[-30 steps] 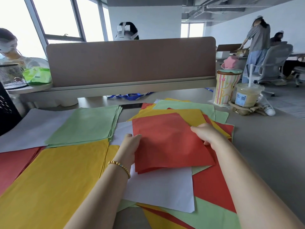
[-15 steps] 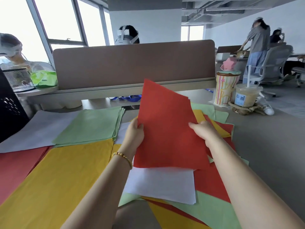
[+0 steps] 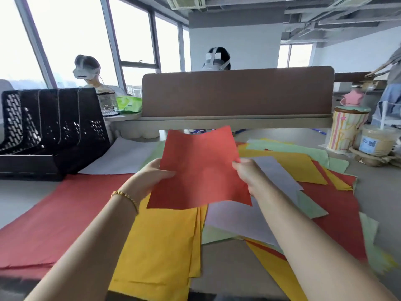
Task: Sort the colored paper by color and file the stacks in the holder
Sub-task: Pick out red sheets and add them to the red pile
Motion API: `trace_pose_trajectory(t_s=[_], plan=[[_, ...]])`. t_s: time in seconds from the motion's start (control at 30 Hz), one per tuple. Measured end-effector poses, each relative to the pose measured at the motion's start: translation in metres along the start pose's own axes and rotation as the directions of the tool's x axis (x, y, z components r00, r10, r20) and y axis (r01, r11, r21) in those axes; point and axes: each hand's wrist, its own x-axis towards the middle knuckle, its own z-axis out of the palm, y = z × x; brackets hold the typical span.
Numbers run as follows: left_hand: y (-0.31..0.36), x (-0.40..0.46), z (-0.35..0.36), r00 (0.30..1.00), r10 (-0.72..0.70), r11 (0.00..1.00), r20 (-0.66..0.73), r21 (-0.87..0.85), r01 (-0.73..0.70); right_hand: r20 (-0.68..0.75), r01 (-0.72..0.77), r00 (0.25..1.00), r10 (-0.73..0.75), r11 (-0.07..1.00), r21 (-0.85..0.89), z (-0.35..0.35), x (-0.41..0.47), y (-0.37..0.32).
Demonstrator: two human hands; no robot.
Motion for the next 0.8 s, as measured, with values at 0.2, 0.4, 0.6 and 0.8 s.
trace_pose_trajectory(t_s=[0.2,0.4,0.6,0.8], plan=[[-0.011,-0.030,-0.081,0.950,0.016,0.936,-0.313,0.338,0.096,0.167,0.007,0.986,-0.012,0.999,0.034,0.096,-0.022,-0.015],[-0.030,-0.059,-0.153,0.860,0.108,0.607,-0.498,0.718,0.339,0.349,0.177,0.931,-0.107,0.969,-0.175,0.180,-0.056,-0.028],[-0.054,-0.078,-0.197,0.818,0.166,0.378,-0.551,0.802,0.463,0.568,0.472,0.798,-0.201,0.795,-0.381,0.239,-0.083,-0.035],[-0.071,-0.080,-0.220,0.830,0.208,0.157,-0.517,0.855,0.494,0.594,0.533,0.774,-0.219,0.731,-0.426,0.265,-0.087,-0.039]])
